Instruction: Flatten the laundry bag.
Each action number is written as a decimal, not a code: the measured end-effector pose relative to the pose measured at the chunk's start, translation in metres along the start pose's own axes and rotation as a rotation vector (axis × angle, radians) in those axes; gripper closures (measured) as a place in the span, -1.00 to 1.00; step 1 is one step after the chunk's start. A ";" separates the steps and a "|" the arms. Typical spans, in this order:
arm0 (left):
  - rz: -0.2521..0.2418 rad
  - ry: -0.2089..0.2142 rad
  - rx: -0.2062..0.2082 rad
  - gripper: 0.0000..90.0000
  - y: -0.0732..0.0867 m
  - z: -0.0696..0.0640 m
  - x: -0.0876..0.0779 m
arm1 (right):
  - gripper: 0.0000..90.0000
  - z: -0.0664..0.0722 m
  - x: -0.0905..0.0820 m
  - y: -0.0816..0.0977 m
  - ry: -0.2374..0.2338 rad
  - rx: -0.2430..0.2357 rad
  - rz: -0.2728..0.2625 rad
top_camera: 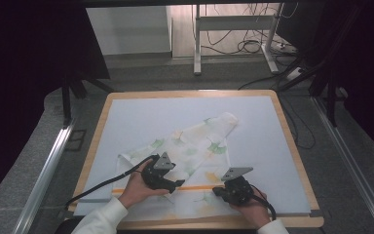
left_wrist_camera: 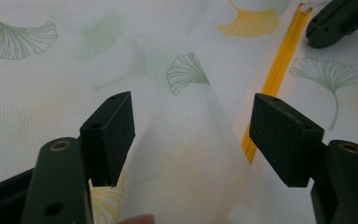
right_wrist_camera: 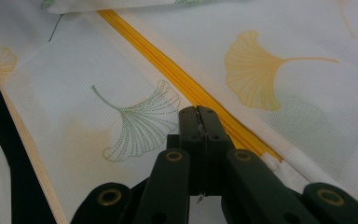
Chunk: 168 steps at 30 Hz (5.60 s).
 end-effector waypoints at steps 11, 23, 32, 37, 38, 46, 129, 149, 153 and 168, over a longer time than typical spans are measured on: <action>0.054 0.001 0.008 -0.32 0.002 0.000 0.013 | 0.98 0.000 0.000 0.000 -0.003 -0.002 0.001; 0.050 -0.025 -0.005 0.40 0.006 0.010 0.015 | 0.98 0.001 0.000 0.000 0.003 -0.007 0.004; 0.042 -0.027 -0.006 0.90 0.007 0.012 0.014 | 0.98 0.000 0.000 0.000 0.002 -0.007 0.004; 0.031 -0.032 0.017 0.98 0.007 0.013 0.014 | 0.98 0.000 0.000 0.000 0.001 -0.008 0.004; 0.030 -0.033 0.019 0.98 0.007 0.014 0.013 | 0.98 0.000 0.000 0.000 0.001 -0.009 0.003; -0.010 -0.025 -0.001 0.99 0.004 0.019 0.001 | 0.98 0.000 0.000 0.000 -0.004 -0.008 0.003; -0.074 -0.025 -0.137 0.99 -0.006 0.117 -0.042 | 0.98 -0.002 0.000 0.000 -0.016 -0.004 0.000; -0.075 -0.055 -0.170 0.99 -0.006 0.140 -0.048 | 0.98 -0.002 0.000 0.000 -0.017 0.000 0.000; -0.075 -0.054 -0.180 0.99 -0.005 0.144 -0.047 | 0.98 -0.003 0.000 0.001 -0.018 0.002 -0.001; -0.088 -0.076 -0.238 0.99 0.002 0.167 -0.042 | 0.98 -0.003 0.000 0.001 -0.023 0.005 -0.002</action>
Point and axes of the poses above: each handheld gripper's, and its own axes: x roughly forward along the jaws, y roughly out of its underside, z roughly to its left, the point moved 1 cm from there along x, roughly forward along the jaws, and after that the axes turned 5 degrees about z, right-handed, at the moved point
